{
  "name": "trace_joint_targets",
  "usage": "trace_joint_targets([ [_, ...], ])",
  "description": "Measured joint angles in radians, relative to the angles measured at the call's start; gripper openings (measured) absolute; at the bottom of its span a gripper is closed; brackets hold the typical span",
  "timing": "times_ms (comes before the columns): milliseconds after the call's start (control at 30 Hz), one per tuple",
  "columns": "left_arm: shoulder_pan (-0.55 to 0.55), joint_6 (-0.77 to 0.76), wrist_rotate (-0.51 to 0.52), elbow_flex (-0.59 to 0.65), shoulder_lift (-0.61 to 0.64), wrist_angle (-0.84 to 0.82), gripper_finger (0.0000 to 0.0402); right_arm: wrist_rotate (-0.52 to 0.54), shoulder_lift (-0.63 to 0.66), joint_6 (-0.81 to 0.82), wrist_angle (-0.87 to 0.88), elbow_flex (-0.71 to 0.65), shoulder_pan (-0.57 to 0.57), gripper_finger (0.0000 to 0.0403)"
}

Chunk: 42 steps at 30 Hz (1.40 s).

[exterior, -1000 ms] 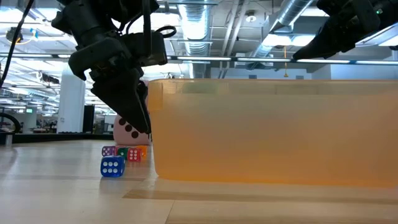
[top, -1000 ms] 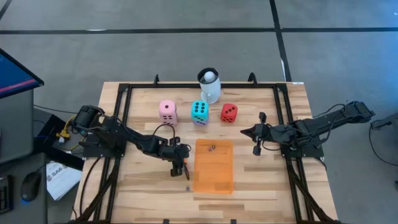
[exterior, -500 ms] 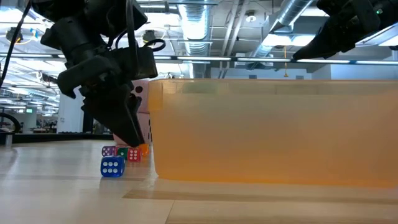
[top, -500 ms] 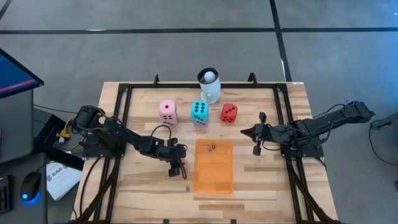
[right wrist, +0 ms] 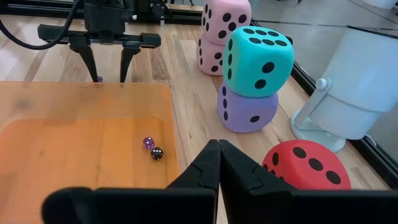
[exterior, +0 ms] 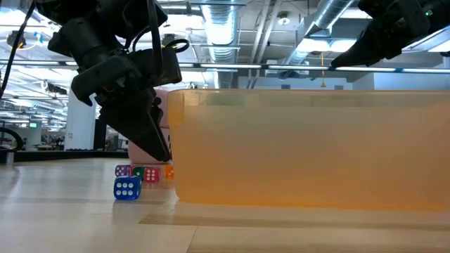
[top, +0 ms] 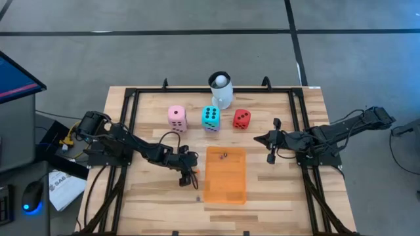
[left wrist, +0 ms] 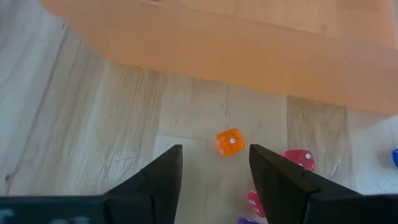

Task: Pick & Place Dice
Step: Put the small orange dice into the orange bin

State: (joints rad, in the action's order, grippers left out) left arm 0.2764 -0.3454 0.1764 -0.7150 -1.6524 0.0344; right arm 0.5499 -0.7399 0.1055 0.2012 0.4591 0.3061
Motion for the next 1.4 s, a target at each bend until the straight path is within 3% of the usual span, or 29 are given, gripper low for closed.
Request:
trace_joint_targets([
  [533,0.035,0.076,0.037,0.000,0.000,0.015,0.0230,0.000,0.000,0.000,0.000,0.000,0.000,0.0000],
  [800,0.029,0.104,0.042,0.001,-0.005,0.068,0.0232,0.000,0.000,0.000,0.000,0.000,0.000,0.0000],
  [967,0.029,0.103,0.040,0.000,-0.080,0.147,0.0232,0.000,0.000,0.000,0.000,0.000,0.000,0.0000],
  [1400,0.029,0.095,0.040,0.000,-0.101,0.129,0.0218,0.000,0.000,0.000,0.000,0.000,0.000,0.0000],
])
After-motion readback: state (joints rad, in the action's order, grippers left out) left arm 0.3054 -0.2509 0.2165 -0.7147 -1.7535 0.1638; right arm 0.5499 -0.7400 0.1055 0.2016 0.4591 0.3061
